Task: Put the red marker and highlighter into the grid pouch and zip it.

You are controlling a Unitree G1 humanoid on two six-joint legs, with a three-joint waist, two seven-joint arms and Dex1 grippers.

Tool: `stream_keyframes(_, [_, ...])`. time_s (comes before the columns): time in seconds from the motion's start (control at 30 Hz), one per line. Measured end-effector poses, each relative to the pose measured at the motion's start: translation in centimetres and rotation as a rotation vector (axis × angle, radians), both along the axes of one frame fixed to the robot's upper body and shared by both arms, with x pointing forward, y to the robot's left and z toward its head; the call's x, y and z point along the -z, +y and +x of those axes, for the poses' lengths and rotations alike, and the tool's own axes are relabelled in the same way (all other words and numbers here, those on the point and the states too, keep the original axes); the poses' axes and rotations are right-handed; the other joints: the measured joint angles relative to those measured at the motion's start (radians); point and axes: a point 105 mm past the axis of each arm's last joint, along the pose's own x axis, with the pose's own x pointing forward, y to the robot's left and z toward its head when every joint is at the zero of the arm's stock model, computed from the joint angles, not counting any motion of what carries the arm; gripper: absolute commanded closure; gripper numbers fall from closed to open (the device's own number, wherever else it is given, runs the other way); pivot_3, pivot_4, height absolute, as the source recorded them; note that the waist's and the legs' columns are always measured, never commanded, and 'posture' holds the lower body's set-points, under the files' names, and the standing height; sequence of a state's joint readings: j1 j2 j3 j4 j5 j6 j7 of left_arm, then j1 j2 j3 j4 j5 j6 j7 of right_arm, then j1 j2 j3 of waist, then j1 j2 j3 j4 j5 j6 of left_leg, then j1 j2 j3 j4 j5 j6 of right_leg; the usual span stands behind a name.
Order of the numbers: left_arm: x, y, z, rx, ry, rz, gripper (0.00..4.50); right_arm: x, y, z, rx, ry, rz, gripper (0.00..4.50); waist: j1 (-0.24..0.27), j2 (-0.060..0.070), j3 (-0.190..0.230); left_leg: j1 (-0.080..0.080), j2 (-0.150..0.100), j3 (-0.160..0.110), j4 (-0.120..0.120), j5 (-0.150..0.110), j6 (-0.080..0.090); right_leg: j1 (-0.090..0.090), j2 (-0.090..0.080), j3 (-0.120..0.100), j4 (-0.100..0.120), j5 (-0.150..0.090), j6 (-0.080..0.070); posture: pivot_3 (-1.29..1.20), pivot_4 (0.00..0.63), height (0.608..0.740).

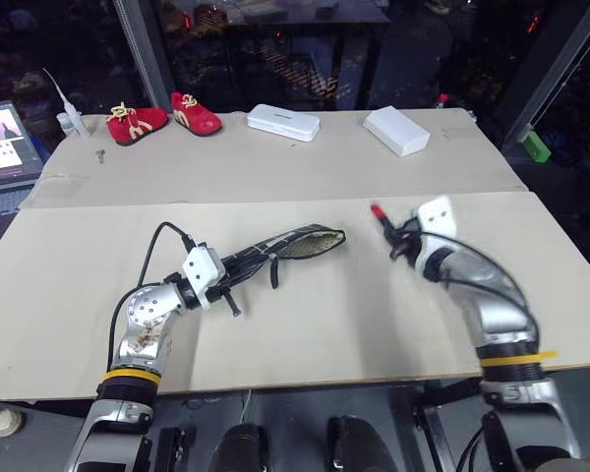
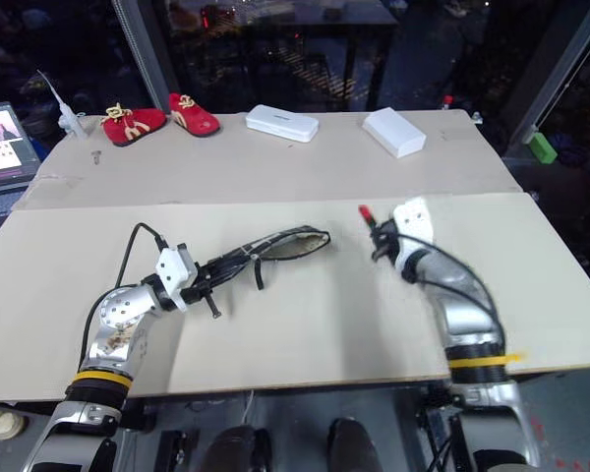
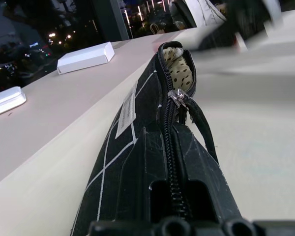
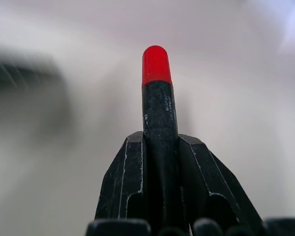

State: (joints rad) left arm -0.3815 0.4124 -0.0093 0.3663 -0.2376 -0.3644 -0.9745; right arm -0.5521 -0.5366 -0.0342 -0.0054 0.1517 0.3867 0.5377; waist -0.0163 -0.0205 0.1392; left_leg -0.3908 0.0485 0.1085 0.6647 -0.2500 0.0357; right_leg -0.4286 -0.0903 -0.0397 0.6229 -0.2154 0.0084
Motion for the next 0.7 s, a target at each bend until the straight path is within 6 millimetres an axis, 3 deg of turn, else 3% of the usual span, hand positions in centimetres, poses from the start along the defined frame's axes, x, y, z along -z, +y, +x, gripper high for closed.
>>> stream_keyframes(0.07, [0.0,0.1,0.1,-0.001,0.0,0.003,4.5,-2.5,1.8,-2.2,-0.181,-0.117,-0.119,3.95,0.002,0.0,0.0,0.001,0.001,0.0,-0.002,0.0,0.0,0.002,0.001,-0.001,-0.001,-0.001,0.001,0.0,0.15,0.74])
stream_keyframes(0.1, [-0.1,0.0,0.1,0.001,-0.003,0.003,4.5,-2.7,2.9,-3.8,-0.3,-0.144,-0.217,3.95,0.004,0.0,0.0,0.001,0.001,0.0,-0.002,-0.001,0.0,0.002,0.001,-0.002,-0.002,-0.001,0.001,0.0,0.15,0.74])
stream_keyframes(0.13, [-0.1,0.1,0.1,0.002,-0.002,0.004,4.5,-1.9,4.0,-5.2,-0.411,-0.138,-0.305,3.95,0.004,-0.001,0.0,0.002,0.001,0.001,-0.002,-0.001,0.0,0.003,0.001,-0.002,-0.003,-0.001,0.001,0.0,0.15,0.74])
stream_keyframes(0.2, [-0.1,0.1,0.0,0.005,-0.001,0.006,4.5,0.0,5.0,-6.0,-0.5,-0.091,-0.385,3.95,0.004,-0.001,0.0,0.001,0.0,0.001,-0.002,-0.001,0.0,0.004,0.0,-0.002,-0.004,-0.001,0.001,0.0,0.15,0.74])
stream_keyframes(0.3, [0.0,0.0,0.0,0.009,0.0,0.007,4.5,2.1,4.8,-5.9,-0.523,-0.063,-0.505,3.95,0.003,-0.001,0.0,0.001,0.0,0.001,0.0,0.0,0.0,0.004,-0.001,0.0,-0.006,0.0,0.001,0.0,0.15,0.74])
stream_keyframes(0.5, [0.0,-0.1,0.0,0.017,0.001,0.008,4.5,1.5,4.6,-4.0,-0.468,-0.168,-0.619,3.95,0.004,-0.001,0.0,0.001,0.0,0.002,0.0,0.0,0.001,0.004,0.001,0.0,-0.007,0.001,0.001,0.0,0.15,0.74])
stream_keyframes(0.7, [0.0,-0.1,0.0,0.021,0.0,0.009,4.5,3.2,5.7,-3.7,-0.528,-0.184,-0.717,3.95,0.004,-0.001,0.0,0.0,0.0,0.004,0.0,0.0,0.001,0.004,0.0,-0.001,-0.008,0.001,0.001,0.0,0.15,0.74])
